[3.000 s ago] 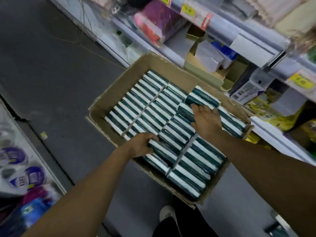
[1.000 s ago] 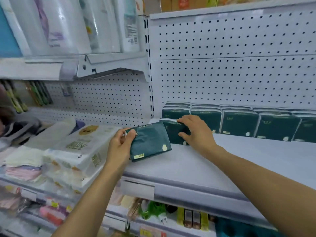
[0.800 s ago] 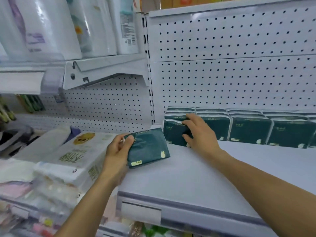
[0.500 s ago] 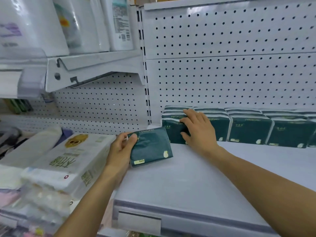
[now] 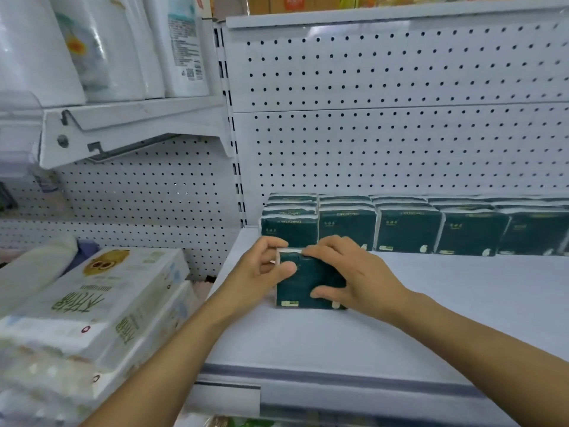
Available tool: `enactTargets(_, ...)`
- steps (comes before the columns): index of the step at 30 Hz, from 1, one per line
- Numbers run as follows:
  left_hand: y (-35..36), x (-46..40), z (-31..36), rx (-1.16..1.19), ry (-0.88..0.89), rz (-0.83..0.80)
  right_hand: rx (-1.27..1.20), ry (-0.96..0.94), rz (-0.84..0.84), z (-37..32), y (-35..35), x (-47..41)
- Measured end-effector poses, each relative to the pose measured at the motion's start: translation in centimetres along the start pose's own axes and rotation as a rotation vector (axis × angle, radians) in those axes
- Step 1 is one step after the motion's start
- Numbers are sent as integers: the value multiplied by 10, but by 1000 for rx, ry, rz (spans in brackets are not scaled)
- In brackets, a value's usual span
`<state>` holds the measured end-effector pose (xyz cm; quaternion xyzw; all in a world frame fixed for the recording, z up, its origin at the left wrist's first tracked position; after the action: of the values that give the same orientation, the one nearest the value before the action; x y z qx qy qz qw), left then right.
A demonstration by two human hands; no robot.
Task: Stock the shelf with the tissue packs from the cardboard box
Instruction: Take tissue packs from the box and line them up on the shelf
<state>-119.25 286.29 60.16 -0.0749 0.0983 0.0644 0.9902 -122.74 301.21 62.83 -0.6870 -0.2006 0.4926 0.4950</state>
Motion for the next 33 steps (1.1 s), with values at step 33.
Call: enactTargets(33, -15, -61, 36, -1080, 260, 199, 457, 361, 113, 65, -22, -16)
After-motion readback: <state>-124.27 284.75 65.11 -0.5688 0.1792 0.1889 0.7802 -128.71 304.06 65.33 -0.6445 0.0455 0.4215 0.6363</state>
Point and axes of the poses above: each hand's wrist, its own x-axis away from the middle knuckle, its own y-axis out of the palm, z = x × y, the point moved 9 cm from there along -x, towards the middle knuckle, and after that the axes turned 5 degrees about x, right-handed, at the moved point
